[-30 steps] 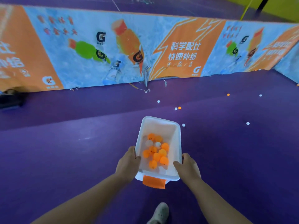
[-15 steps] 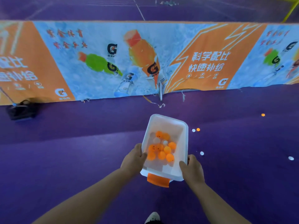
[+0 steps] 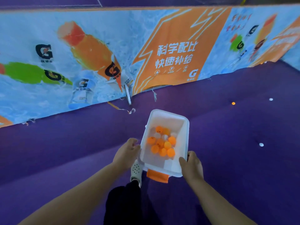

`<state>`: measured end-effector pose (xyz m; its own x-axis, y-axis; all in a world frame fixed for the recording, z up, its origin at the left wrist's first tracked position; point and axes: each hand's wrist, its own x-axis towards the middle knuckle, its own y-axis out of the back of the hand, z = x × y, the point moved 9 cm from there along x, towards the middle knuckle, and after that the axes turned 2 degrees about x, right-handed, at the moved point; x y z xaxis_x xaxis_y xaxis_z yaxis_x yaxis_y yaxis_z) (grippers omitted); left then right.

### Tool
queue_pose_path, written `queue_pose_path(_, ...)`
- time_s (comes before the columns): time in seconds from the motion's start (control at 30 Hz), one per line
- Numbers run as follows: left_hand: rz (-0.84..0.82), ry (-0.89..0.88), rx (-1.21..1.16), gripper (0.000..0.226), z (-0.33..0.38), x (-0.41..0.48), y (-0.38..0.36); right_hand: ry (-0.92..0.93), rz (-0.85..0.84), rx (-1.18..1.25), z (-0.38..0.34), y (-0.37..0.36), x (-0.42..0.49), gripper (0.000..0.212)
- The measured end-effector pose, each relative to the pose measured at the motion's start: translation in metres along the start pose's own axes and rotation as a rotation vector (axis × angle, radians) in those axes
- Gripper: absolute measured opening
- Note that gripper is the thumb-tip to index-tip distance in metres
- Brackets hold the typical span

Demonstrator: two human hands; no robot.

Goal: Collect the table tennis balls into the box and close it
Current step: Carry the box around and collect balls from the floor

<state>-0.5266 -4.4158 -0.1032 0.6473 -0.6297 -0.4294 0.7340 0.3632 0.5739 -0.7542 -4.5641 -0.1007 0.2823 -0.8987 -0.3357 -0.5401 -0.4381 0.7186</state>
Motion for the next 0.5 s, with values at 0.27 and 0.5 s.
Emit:
queue_pose_path(0.27, -0.159, 0.005, 0.083, 0.034, 0.073, 0.236, -0.043, -0.32, 0.181, 0.073, 0.008, 0.025, 0.182, 0.012)
queue_pose_path(0.5, -0.218, 0.086, 0.228, 0.039, 0.082, 0.392, -0.096, -0.479, 0.234, 0.062, 0.056, 0.013, 0.312, 0.015)
